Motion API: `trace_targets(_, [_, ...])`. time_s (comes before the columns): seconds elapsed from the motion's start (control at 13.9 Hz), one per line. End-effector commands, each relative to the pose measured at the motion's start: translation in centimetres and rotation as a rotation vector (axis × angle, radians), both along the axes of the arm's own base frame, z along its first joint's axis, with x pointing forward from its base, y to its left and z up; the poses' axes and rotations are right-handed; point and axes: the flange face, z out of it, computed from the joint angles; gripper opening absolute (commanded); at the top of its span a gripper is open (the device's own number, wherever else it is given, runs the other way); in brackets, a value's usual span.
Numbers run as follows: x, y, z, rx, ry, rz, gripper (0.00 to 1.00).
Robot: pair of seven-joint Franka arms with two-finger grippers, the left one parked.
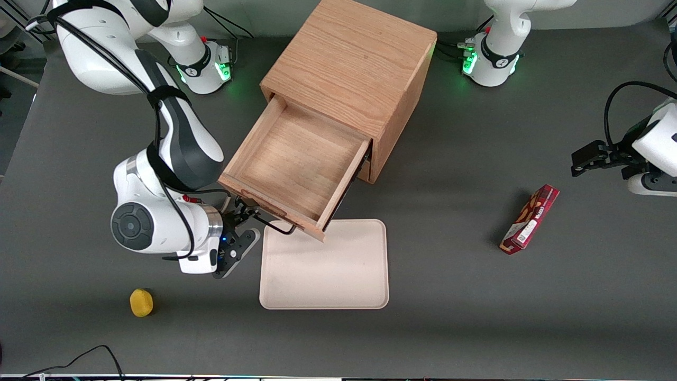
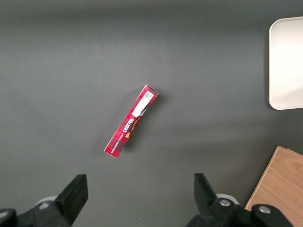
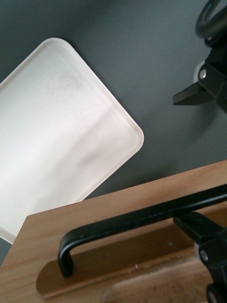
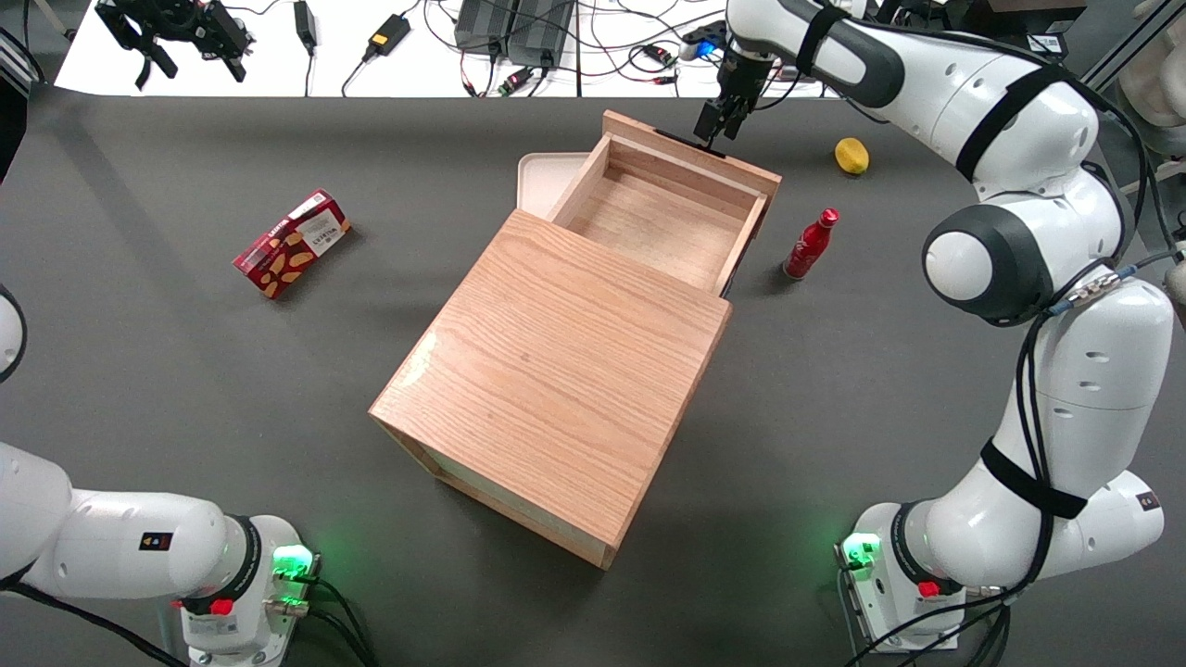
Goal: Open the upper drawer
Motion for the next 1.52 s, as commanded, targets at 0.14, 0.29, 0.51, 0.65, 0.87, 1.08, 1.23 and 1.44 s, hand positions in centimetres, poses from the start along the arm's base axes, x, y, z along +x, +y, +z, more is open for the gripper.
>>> trace_targets(0.14, [0.0, -1.0, 3.6, -0.021, 0.002, 0.027, 1.0])
trace_targets(0.29, [-0.4, -2.7, 6.8, -0.029, -0.018, 0.009, 1.0])
trace_targets(0.51, [-1.5, -6.5, 12.0, -0.053, -0.047, -0.052, 1.0])
trace_targets(0.65, [-2.6, -9.5, 14.2, -0.097, 0.002, -0.181, 1.0])
trace_targets(0.87, [-6.2, -11.4, 17.2, -0.153, 0.03, -0.277, 1.0])
trace_targets(1.08, [-10.4, -13.8, 20.0, -0.246, -0.005, -0.468, 1.0])
trace_targets(1.23, [-13.4, -14.8, 22.1, -0.293, -0.057, -0.541, 1.0])
trace_targets(1.44, [-15.5, -16.8, 23.7, -0.3, -0.073, -0.593, 0.98])
